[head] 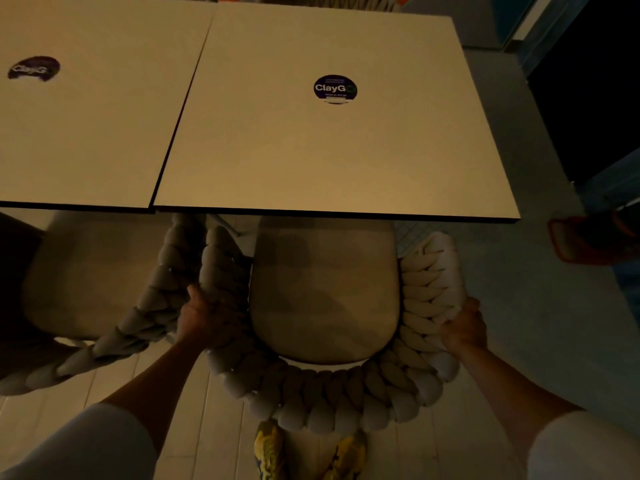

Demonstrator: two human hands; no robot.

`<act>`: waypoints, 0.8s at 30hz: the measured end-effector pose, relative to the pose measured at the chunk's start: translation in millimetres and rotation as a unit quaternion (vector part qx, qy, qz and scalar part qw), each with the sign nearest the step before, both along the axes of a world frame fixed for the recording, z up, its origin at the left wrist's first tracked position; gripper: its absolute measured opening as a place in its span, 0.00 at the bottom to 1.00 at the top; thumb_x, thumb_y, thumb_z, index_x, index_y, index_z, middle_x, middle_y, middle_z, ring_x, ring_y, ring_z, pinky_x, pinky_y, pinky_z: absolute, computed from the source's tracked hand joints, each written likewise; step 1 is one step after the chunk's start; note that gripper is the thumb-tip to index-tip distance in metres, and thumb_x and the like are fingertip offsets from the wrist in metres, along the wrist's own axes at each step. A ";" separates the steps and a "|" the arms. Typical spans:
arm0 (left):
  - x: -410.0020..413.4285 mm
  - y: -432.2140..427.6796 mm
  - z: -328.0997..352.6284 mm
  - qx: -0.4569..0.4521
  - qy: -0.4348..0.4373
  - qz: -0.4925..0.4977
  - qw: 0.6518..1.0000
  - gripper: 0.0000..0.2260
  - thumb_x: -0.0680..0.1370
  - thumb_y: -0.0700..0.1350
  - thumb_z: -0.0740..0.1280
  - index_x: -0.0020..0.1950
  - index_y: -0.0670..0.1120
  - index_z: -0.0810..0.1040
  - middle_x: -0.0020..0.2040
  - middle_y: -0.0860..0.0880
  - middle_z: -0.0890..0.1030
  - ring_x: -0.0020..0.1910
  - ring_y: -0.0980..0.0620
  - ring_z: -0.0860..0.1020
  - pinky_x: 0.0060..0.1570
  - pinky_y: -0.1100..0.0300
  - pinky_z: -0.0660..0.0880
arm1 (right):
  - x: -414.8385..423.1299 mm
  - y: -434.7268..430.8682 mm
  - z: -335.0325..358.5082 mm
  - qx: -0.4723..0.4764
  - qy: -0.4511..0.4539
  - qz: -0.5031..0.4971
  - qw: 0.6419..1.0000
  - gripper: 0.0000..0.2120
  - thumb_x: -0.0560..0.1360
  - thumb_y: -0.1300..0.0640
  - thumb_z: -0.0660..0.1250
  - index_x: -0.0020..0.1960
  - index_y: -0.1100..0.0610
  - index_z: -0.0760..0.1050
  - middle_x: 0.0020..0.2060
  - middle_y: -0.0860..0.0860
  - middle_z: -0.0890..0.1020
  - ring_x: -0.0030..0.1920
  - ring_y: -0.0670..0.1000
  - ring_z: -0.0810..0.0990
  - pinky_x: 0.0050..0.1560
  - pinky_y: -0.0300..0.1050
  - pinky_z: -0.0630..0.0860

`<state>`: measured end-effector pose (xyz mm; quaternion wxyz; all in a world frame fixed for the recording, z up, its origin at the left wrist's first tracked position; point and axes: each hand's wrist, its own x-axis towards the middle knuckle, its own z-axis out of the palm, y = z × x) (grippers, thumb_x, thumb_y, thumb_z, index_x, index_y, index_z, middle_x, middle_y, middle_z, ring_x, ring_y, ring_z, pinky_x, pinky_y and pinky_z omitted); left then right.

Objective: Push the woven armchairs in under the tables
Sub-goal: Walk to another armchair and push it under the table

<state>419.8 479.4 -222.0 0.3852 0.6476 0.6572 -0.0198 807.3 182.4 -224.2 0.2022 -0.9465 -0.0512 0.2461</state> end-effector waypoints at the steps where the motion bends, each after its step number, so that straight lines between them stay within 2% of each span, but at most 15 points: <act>1: 0.5 1.4 0.3 0.001 0.001 0.000 1.000 0.28 0.81 0.51 0.69 0.74 0.48 0.57 0.54 0.40 0.75 0.48 0.35 0.80 0.47 0.36 0.82 | 0.8 -0.3 -3.0 -0.001 -0.003 0.005 1.000 0.33 0.73 0.62 0.73 0.74 0.61 0.62 0.65 0.66 0.75 0.62 0.68 0.78 0.60 0.61 0.79; 6: 2.4 -0.5 4.5 0.003 0.002 0.008 1.000 0.28 0.81 0.54 0.68 0.74 0.48 0.58 0.51 0.42 0.73 0.47 0.37 0.79 0.47 0.38 0.82 | 1.3 -1.3 -10.4 -0.010 -0.022 0.017 1.000 0.32 0.74 0.63 0.72 0.74 0.62 0.62 0.64 0.67 0.75 0.61 0.69 0.78 0.59 0.61 0.79; 12: 3.7 2.0 1.7 0.017 0.027 -0.002 0.999 0.27 0.80 0.54 0.69 0.70 0.46 0.59 0.58 0.33 0.78 0.51 0.31 0.81 0.48 0.35 0.81 | 1.9 0.7 -13.4 -0.013 -0.032 0.006 0.999 0.32 0.72 0.63 0.74 0.71 0.62 0.64 0.63 0.67 0.76 0.61 0.68 0.79 0.58 0.61 0.79; 17: 3.4 1.6 1.8 0.011 0.026 -0.002 1.000 0.27 0.81 0.54 0.68 0.71 0.46 0.59 0.58 0.34 0.78 0.50 0.33 0.81 0.48 0.36 0.81 | 0.7 -0.8 -14.0 -0.025 -0.043 0.019 0.999 0.33 0.74 0.64 0.71 0.74 0.63 0.61 0.65 0.68 0.74 0.63 0.70 0.76 0.61 0.63 0.77; 24: 11.1 7.0 1.2 -0.004 -0.003 -0.015 1.000 0.27 0.83 0.53 0.66 0.75 0.45 0.56 0.57 0.36 0.75 0.47 0.36 0.79 0.47 0.39 0.82 | 10.2 4.3 -9.4 -0.018 -0.033 0.018 0.999 0.32 0.75 0.64 0.71 0.75 0.64 0.60 0.67 0.68 0.72 0.66 0.69 0.75 0.62 0.61 0.76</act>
